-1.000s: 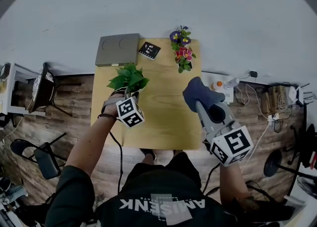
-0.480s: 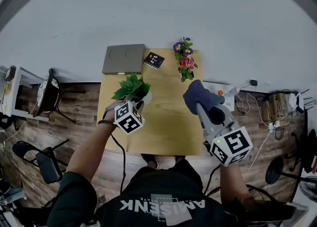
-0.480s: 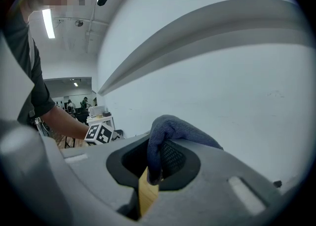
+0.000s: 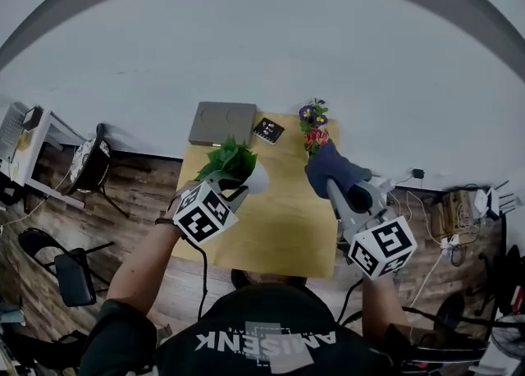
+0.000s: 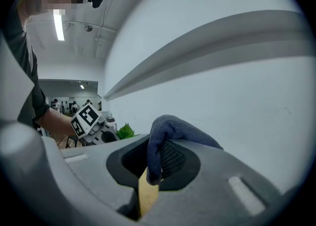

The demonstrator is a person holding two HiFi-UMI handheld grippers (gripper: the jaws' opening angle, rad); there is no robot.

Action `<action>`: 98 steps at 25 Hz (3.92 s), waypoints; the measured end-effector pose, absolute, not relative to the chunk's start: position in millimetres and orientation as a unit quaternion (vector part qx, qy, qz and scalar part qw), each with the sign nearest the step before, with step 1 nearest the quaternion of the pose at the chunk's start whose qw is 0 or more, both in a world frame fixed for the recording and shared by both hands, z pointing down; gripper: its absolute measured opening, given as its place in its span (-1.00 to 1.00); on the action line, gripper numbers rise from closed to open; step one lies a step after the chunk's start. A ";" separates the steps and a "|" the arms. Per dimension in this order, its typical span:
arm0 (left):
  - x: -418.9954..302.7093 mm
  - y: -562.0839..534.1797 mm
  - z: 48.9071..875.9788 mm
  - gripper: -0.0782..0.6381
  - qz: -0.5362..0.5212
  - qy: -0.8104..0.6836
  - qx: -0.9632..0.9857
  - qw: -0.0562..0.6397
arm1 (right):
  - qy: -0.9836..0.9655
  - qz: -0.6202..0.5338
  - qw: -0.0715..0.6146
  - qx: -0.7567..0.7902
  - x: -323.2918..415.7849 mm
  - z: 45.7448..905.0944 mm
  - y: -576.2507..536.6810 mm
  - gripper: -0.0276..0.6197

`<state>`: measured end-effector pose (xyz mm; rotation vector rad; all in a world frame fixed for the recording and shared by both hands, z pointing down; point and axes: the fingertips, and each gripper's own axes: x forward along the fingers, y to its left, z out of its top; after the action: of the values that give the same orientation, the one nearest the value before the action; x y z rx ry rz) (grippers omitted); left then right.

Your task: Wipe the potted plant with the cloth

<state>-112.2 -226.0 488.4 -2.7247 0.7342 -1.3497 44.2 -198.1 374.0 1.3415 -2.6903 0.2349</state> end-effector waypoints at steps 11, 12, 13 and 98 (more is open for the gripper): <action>-115.4 -195.0 402.8 -0.70 -0.347 0.230 -0.906 -0.074 | -0.915 0.048 0.046 0.397 13.4 337.6 -199.6 -0.83; -114.6 -193.4 400.3 -0.70 -0.344 0.229 -0.907 -0.080 | -0.919 0.046 0.045 0.390 9.1 334.6 -197.3 -0.83; -113.3 -191.9 397.8 -0.71 -0.343 0.228 -0.907 -0.085 | -0.922 0.043 0.044 0.382 4.6 331.7 -194.4 -0.83; -81.0 -126.5 362.4 -0.75 -0.286 0.052 -0.955 0.065 | -0.905 0.160 0.102 0.381 16.4 412.9 -157.8 -0.83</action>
<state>-81.0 -126.5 362.4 -2.8801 0.1567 -0.8633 16.4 -157.8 412.9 1.1253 -2.6718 0.4737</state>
